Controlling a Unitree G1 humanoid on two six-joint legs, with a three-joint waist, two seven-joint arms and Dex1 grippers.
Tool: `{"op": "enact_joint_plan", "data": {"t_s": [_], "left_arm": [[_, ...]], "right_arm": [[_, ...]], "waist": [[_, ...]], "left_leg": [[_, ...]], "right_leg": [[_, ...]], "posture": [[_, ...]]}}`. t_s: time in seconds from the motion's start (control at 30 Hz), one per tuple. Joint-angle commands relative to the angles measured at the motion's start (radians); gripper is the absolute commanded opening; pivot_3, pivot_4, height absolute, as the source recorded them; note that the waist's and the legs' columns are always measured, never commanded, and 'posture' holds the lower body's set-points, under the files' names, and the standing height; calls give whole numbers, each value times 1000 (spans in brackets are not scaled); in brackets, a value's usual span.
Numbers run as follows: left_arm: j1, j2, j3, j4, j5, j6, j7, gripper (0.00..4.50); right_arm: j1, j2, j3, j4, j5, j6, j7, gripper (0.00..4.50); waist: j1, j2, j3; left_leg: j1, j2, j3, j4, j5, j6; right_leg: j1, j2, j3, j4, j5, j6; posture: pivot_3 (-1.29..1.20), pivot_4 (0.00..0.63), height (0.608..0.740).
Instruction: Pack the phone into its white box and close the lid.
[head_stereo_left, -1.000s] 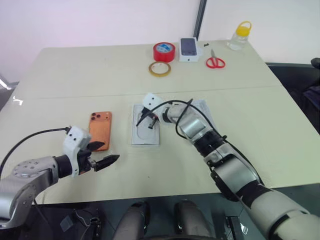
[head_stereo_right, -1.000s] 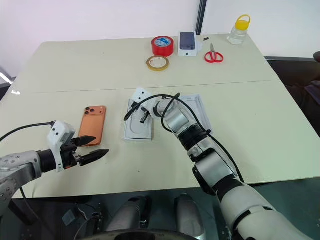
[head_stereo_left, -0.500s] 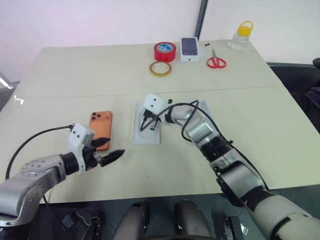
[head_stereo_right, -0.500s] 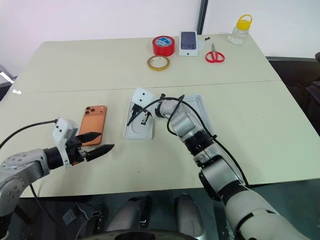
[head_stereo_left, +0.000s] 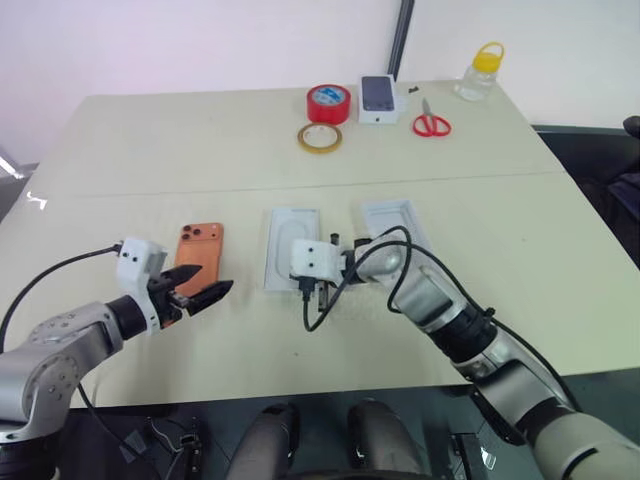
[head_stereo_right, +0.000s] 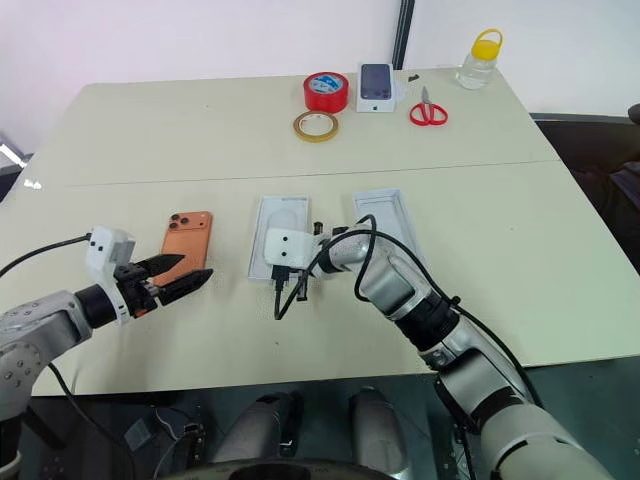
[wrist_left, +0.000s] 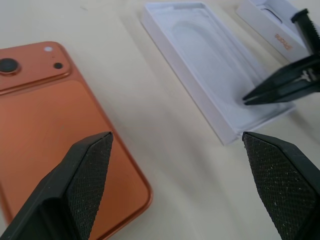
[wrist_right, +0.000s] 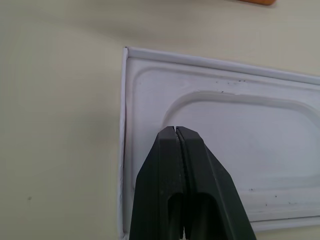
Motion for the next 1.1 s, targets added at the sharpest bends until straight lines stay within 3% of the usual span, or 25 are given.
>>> {"op": "enact_joint_plan", "data": {"t_s": [0.03,0.2,0.47,0.57,0.73,1.1], "left_arm": [[-2,12,35,-12,-7,-8,0,4343],[2,-1,64,-12,-28,6,22,4343],[-98,-52,185,120,-67,118,234,4422],[-156,-79,242,196,-79,166,328,4422],[-205,-66,234,262,-53,257,405,4422],[-291,-93,176,324,-77,465,394,4422]], "right_arm": [[25,-38,10,-88,22,-11,66,45],[17,-44,-20,-100,10,-18,45,45],[-146,188,-119,78,7,92,-190,6],[-198,279,-89,152,-14,121,-244,6],[-254,381,-41,294,-45,112,-288,6],[-281,451,98,443,-114,-6,-245,6]], "waist": [[1,0,0],[-3,0,0],[-4,-1,-1],[-4,-1,-1],[-6,-1,-1],[-6,-1,-1]], "left_leg": [[0,0,0,0,0,0],[0,0,0,0,0,0],[0,1,0,-1,1,-2],[0,1,0,-1,1,-2],[0,1,0,-1,2,-3],[1,1,0,-1,2,-4]], "right_leg": [[0,0,0,0,0,0],[0,0,0,0,0,0],[-1,2,0,1,1,-1],[-1,2,0,1,1,-1],[-2,2,0,1,1,-1],[-2,2,0,2,1,-1]], "posture": [[0,150,740],[0,150,740],[0,150,740],[0,150,740],[0,150,740],[0,150,740]]}}
